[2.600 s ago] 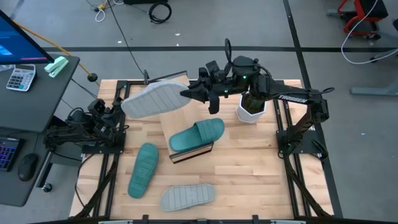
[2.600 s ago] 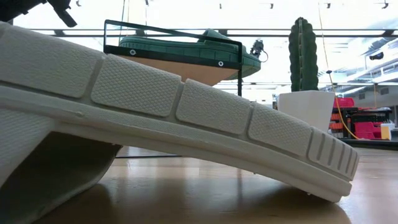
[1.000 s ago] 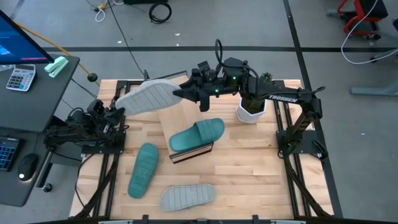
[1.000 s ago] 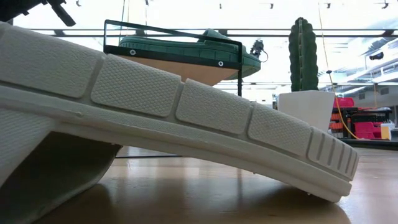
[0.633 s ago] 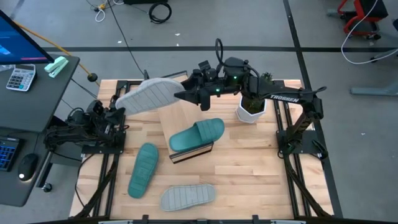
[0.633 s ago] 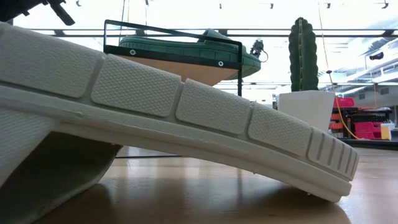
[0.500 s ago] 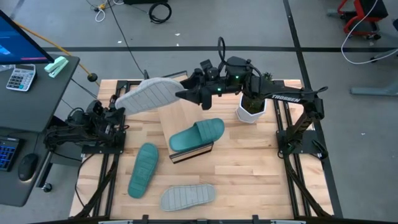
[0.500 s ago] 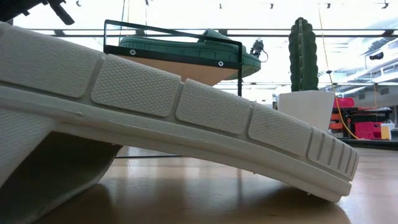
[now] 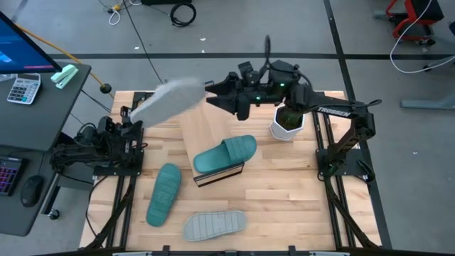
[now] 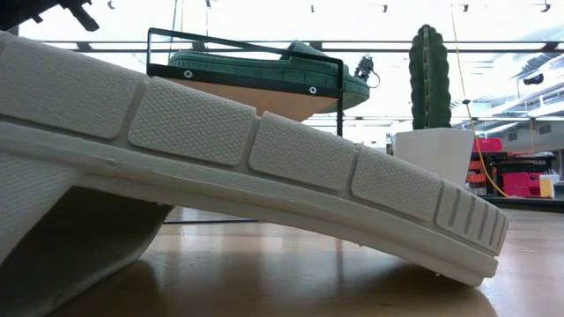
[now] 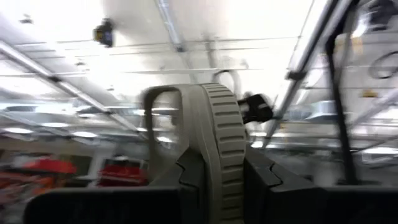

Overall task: Pick and place slides into the shelf
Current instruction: Put the top white slipper on the shelf

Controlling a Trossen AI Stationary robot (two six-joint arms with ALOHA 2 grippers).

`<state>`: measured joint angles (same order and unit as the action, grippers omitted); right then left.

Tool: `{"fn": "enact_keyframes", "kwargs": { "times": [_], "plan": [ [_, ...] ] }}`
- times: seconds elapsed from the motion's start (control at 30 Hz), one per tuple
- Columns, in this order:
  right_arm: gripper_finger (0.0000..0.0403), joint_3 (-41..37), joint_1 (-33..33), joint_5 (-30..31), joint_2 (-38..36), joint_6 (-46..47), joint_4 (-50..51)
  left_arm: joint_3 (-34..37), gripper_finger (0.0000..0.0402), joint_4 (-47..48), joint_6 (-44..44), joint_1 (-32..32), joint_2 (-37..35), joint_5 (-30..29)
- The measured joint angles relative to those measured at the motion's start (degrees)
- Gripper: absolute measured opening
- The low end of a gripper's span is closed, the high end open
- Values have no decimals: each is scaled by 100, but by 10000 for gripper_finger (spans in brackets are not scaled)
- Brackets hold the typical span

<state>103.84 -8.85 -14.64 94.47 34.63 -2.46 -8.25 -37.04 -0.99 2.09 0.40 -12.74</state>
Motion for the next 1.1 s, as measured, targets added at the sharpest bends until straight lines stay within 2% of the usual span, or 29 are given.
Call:
{"fn": "enact_keyframes", "kwargs": {
  "times": [0.07,0.63,0.8,0.93,1.1],
  "plan": [
    [335,2,2,57,-70,-32,1,-30,62,19,-99,7,0,-138],
    [332,-1,-44,388,-412,-388,73,-90,60,296,-116,0,0,-69],
    [332,-2,-38,361,-412,-446,597,-115,60,356,-77,0,0,-58],
    [332,-7,-38,395,-414,-470,1087,-635,60,1252,-111,0,144,-56],
    [332,-8,-41,427,-424,-598,1119,-1766,60,3388,-121,0,799,-53]
  ]
}}
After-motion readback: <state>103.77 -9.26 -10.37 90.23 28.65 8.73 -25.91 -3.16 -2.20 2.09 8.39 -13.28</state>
